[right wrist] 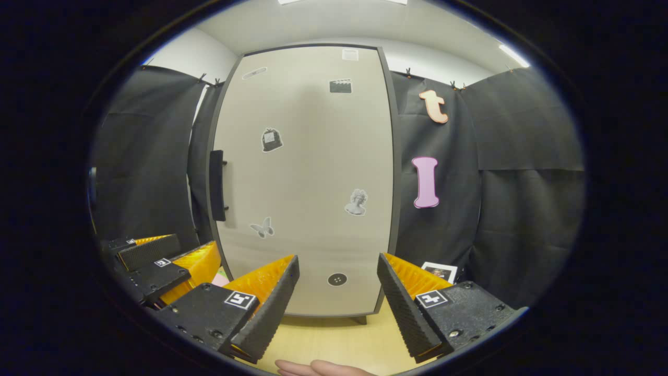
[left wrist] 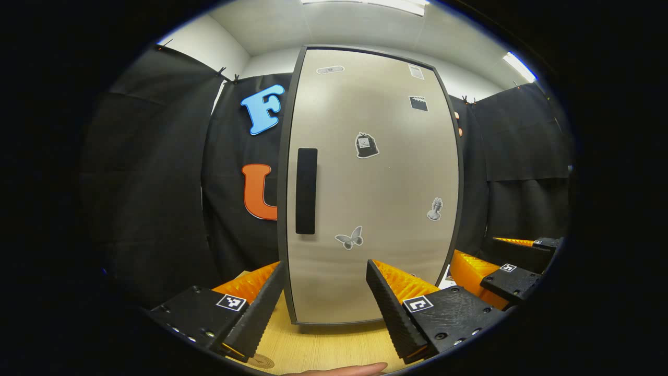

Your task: Open the cabinet door with the right hand, grasp the bottle in the cabinet with the left hand and place it on the coaster, then close the cabinet door with the right hand.

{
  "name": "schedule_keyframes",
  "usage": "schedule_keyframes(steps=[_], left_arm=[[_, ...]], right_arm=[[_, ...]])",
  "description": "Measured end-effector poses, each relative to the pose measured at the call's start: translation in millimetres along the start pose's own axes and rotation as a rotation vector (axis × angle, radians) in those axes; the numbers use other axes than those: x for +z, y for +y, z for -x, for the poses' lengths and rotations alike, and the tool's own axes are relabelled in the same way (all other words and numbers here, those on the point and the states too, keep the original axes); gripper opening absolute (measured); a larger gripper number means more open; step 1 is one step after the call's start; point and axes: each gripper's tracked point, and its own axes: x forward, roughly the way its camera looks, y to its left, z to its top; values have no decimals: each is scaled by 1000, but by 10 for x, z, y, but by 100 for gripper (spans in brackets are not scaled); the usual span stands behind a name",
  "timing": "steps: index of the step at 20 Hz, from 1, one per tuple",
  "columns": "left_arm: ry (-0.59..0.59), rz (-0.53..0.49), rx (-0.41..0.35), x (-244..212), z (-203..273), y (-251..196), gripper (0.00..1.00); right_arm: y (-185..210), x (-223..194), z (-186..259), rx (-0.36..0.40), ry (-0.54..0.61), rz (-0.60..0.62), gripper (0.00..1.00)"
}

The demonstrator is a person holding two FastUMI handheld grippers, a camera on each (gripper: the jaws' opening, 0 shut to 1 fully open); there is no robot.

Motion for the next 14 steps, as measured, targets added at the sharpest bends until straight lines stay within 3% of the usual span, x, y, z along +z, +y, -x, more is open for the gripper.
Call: schedule_keyframes(steps=[14], left_arm=[[-4, -4, 15, -10, 79, 40, 93]], right_arm=[[27, -40, 27, 5, 4, 3, 96]])
